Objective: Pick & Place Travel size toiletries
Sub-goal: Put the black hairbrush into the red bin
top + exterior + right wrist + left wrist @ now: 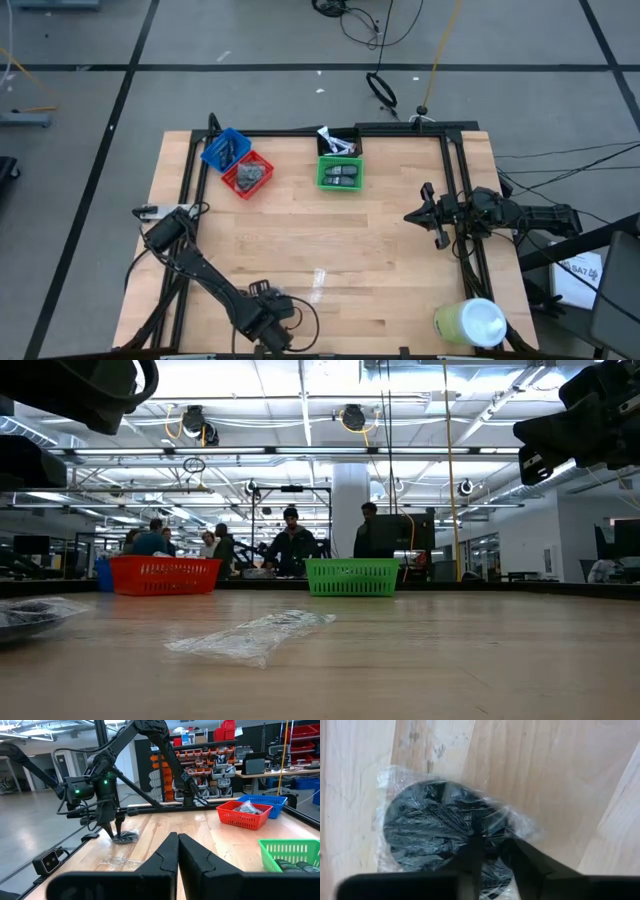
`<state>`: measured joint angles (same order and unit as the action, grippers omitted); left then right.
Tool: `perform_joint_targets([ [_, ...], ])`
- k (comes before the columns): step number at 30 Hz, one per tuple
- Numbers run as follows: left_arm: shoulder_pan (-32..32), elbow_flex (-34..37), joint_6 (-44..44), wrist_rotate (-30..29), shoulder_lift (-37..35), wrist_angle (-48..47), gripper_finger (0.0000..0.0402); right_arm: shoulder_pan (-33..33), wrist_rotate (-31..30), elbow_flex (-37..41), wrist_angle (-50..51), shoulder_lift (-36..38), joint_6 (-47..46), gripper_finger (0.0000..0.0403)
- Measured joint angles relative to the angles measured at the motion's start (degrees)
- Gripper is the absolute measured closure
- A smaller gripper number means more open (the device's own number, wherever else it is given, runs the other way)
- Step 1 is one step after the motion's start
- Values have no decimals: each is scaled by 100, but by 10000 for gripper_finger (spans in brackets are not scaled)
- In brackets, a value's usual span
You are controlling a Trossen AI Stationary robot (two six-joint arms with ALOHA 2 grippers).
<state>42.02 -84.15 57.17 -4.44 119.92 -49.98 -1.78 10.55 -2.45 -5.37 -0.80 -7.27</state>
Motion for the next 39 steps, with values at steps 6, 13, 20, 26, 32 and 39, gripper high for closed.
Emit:
perform_joint_targets([
  [6,-95,-3,-146,277,-25,18,393,0,1,1,-1,-1,1,403],
  [13,-92,-109,-347,-175,-319,-220,400,2,2,0,0,-1,0,403],
  [20,-90,-178,-601,-1436,-1044,-443,401,2,0,0,-2,0,0,403],
  [26,-208,-183,-14,-2523,-1703,-1126,401,2,1,2,-2,0,2,403],
  [32,-701,-185,473,-3232,-2258,-2108,401,1,1,0,0,0,1,403],
  [39,-1738,-183,132,-3484,-2582,-3124,401,1,0,1,0,0,1,403],
])
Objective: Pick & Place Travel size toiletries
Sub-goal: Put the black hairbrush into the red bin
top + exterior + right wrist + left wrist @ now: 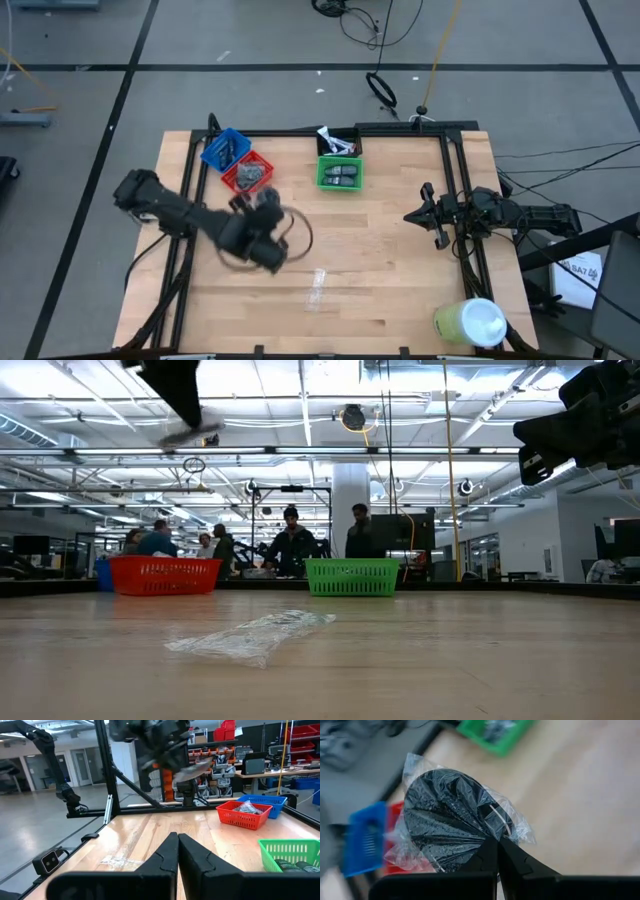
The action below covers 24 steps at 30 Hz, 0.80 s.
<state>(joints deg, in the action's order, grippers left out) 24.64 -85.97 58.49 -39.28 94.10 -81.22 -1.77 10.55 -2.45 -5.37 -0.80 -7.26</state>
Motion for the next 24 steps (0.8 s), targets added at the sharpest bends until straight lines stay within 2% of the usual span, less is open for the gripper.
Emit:
perform_joint_targets([
  [6,-1224,1,-712,-77,-52,-828,401,-1,2,1,0,0,-1,403],
  [11,-2378,198,-1483,-52,-103,-780,401,1,0,1,0,0,-1,403],
  [13,-2845,321,-1969,201,-179,-365,401,-1,2,1,0,0,1,403],
  [18,-3846,961,-3434,1520,-512,1395,401,-1,2,-1,0,-1,1,403],
  [24,-4712,1880,-3596,1976,-838,1933,401,-1,2,1,-2,0,-1,403],
])
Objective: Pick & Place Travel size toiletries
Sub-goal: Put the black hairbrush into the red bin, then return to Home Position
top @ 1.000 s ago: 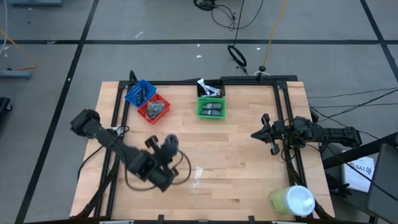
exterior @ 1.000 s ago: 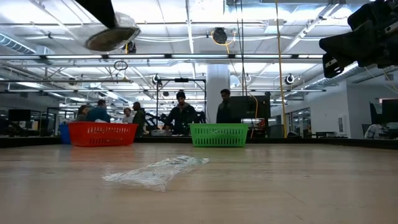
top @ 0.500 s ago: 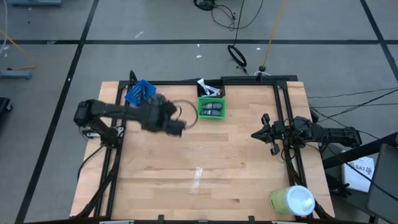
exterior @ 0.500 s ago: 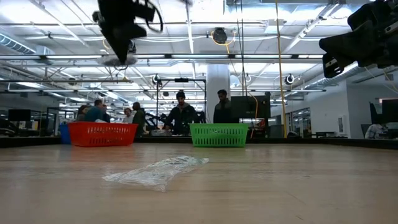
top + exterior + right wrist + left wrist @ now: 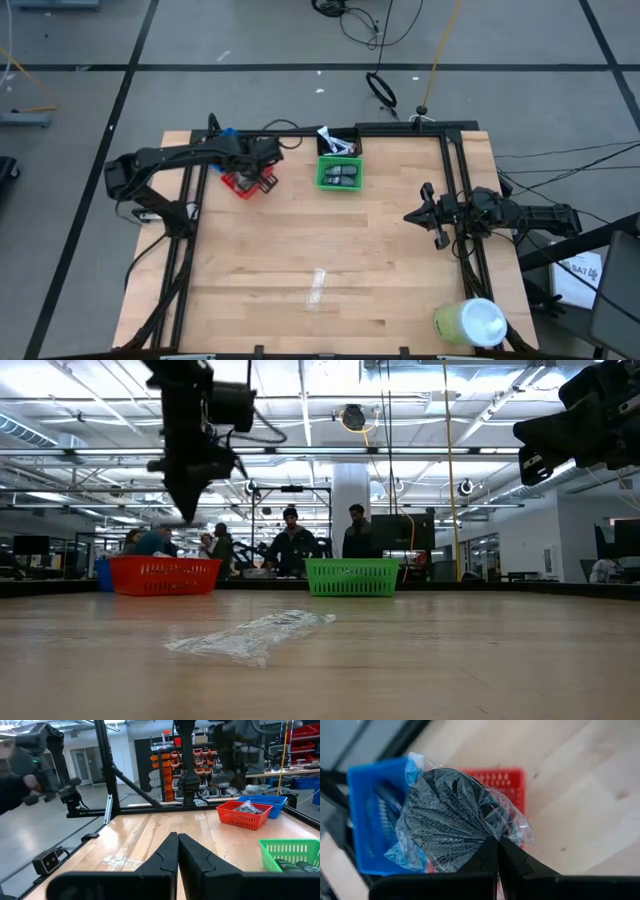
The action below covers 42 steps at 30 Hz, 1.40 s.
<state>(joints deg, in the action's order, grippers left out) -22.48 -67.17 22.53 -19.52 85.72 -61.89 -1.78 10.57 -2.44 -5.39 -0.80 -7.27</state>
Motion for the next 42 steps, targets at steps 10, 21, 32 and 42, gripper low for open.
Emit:
perform_joint_targets([
  [10,-371,1600,-46,748,-144,1549,401,1,0,-2,0,-1,0,403],
  [21,-358,1995,-125,1492,-145,2011,399,1,0,-2,0,-2,1,403],
  [32,-369,1960,-105,1276,-146,1995,328,0,-2,-2,0,-2,0,403],
  [42,-376,1923,28,1457,-1256,1907,227,0,0,-2,0,-2,0,403],
])
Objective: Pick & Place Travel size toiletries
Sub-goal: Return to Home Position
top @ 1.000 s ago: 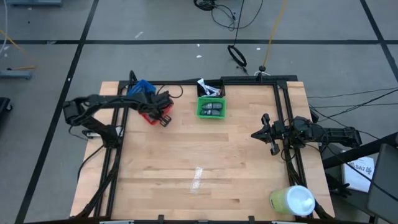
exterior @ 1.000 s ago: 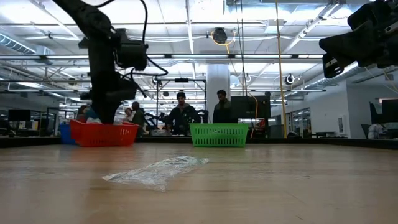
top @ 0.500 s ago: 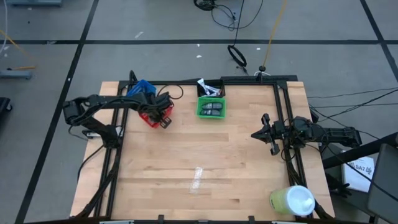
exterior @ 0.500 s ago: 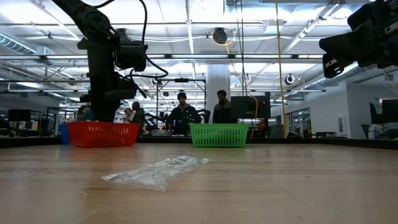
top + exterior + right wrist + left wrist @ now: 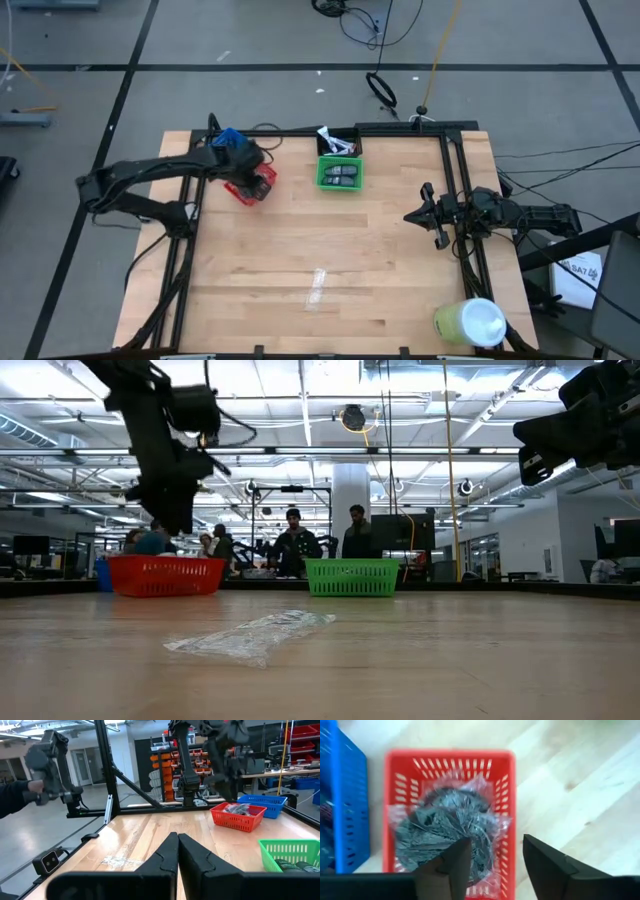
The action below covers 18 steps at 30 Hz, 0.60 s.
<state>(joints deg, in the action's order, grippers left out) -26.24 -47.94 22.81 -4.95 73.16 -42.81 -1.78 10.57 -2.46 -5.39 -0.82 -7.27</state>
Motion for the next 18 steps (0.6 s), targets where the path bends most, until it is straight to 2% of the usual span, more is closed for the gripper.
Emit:
perform_joint_targets([
  [7,112,-151,382,-8,-1488,16,191,1,-1,1,1,0,1,403],
  [10,408,-155,-59,-169,-2363,183,186,1,0,1,1,0,0,403],
  [13,967,-66,-420,-942,-3228,380,185,0,0,0,1,0,2,403],
  [18,1880,567,24,-2405,-4341,860,185,0,0,0,0,1,2,403],
])
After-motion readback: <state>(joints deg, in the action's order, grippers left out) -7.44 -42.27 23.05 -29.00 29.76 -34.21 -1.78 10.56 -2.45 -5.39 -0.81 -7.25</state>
